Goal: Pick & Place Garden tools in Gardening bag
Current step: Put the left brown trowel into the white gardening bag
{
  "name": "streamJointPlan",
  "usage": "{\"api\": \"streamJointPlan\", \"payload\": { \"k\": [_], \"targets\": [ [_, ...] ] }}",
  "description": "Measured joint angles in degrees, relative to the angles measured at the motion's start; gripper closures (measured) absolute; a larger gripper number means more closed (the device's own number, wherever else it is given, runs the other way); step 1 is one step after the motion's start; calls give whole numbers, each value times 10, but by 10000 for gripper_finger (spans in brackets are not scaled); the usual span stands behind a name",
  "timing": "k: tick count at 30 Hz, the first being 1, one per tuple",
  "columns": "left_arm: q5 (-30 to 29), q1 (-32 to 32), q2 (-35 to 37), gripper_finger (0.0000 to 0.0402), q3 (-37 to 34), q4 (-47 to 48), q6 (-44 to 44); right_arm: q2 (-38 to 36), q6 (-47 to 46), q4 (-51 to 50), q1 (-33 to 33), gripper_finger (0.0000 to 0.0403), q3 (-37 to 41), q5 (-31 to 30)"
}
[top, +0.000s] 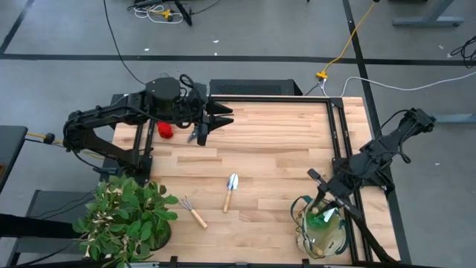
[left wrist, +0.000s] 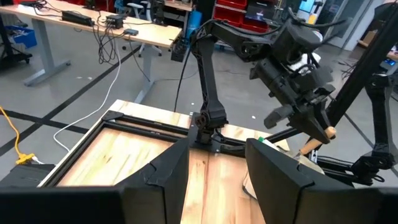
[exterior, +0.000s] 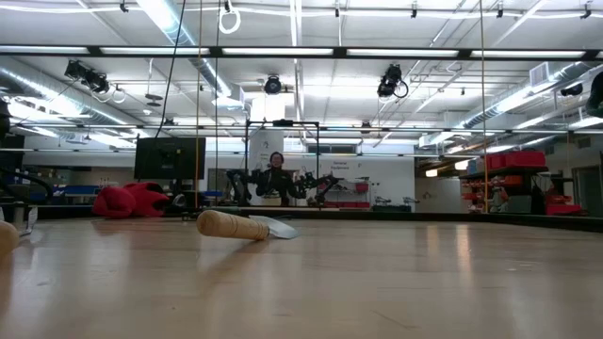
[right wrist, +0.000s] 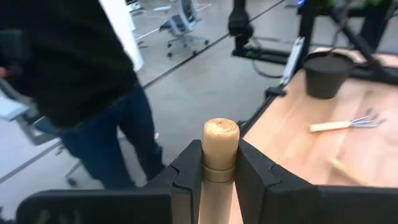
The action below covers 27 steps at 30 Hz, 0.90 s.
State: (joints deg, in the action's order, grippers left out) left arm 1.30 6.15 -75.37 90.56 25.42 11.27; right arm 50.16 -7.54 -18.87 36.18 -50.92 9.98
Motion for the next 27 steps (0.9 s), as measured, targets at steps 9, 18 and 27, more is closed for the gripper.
{"api": "streamJointPlan", "payload": {
  "k": [9, 18, 27],
  "targets": [
    [0, 0, 0, 234, 0, 0, 0, 28, -10, -1, 57, 332, 0, 0],
    [0, 0, 0, 234, 0, 1, 0, 83, -10, -1, 91, 332, 0, 1],
    [0, 0, 0, 234, 0, 1, 0, 137, -10, 0, 120, 332, 0, 0]
  ]
}}
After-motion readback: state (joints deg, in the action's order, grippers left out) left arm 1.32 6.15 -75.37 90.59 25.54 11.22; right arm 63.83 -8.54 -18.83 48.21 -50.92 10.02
